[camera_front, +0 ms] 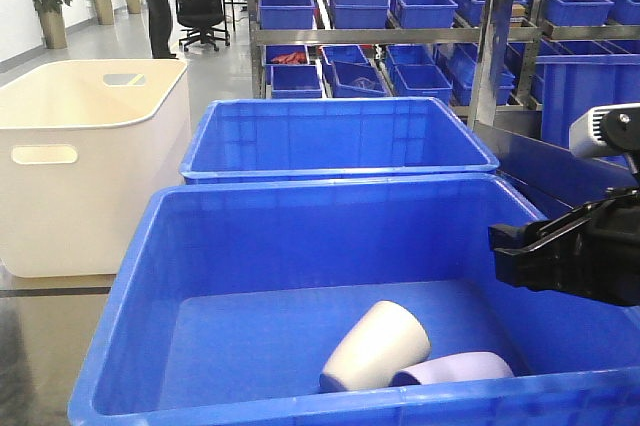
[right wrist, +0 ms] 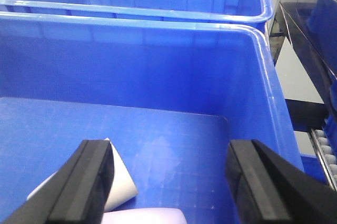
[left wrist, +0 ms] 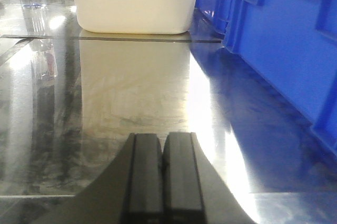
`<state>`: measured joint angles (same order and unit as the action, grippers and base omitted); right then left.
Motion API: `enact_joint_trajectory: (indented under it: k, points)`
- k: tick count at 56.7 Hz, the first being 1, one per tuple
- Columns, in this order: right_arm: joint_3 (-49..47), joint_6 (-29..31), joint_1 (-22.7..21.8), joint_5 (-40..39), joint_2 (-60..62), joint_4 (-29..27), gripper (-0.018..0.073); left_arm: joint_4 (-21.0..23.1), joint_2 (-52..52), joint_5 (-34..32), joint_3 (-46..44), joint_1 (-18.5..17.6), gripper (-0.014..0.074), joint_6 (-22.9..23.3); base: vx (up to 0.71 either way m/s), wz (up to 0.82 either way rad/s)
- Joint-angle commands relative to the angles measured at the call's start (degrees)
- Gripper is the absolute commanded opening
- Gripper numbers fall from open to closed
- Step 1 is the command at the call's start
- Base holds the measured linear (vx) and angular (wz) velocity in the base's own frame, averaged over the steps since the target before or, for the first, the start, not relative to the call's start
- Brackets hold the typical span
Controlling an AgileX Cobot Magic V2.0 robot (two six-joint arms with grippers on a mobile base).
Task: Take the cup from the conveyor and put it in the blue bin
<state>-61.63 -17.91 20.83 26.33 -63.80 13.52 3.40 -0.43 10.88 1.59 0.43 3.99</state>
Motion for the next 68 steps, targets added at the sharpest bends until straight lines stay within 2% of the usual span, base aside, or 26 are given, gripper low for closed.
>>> enact_joint_trajectory:
  k: [1, 10, 20, 29, 34, 41, 47, 50, 54, 60, 68]
  points:
    - [-1.72, 0.1, 0.0, -4.53, 1.04, 1.07, 0.0511, 0.02, 0.08, -4.38, 0.66, 0.09, -0.0006, 0.49, 0.0, 0.0]
    - [-1.72, 0.34, 0.0, -4.49, 3.58, 1.58, 0.0501, 0.02, 0.08, -4.38, 0.66, 0.09, -0.0006, 0.49, 0.0, 0.0]
    - [-1.23, 0.54, 0.0, -4.3, 12.56, -4.89, 0.0483, 0.02, 0.08, -4.38, 0.66, 0.09, -0.0006, 0.49, 0.0, 0.0]
    - [4.76, 3.4, 0.0, -6.77, 23.6, -6.51, 0.0428, 0.02, 0.08, -4.38, 0.66, 0.09, -0.0006, 0.49, 0.0, 0.0]
    - [10.39, 7.82, -0.05, -10.22, 30.87, -6.51, 0.0367, 0.02, 0.08, -4.38, 0.66, 0.09, -0.0006, 0.49, 0.0, 0.0]
    - [19.26, 17.91, -1.18, -15.5, 41.74, -7.9, 0.0239, 0.02, 0.08, -4.38, 0.66, 0.09, -0.0006, 0.49, 0.0, 0.0]
    - [26.95, 28.36, -6.3, -16.98, 49.19, -10.67, 0.0106, 0.02, 0.08, -4.38, 0.66, 0.09, -0.0006, 0.49, 0.0, 0.0]
    - [29.99, 30.37, -9.53, -16.87, 52.47, -11.47, 0.0048, 0.02, 0.08, -4.38, 0.66, 0.09, -0.0006, 0.49, 0.0, 0.0]
    - [33.51, 29.62, -13.57, -15.99, 55.91, -11.81, -0.0016, 0.02, 0.08, -4.38, 0.66, 0.09, -0.0006, 0.49, 0.0, 0.0]
    - [39.41, 24.58, -18.68, -14.87, 61.33, -11.49, -0.0015, 0.02, 0.08, -4.38, 0.66, 0.09, -0.0006, 0.49, 0.0, 0.0]
    - [47.67, 16.51, -21.32, -15.08, 65.29, -10.76, -0.0013, 0.02, 0.13, -4.39, 0.66, 0.09, -0.0006, 0.49, 0.0, 0.0]
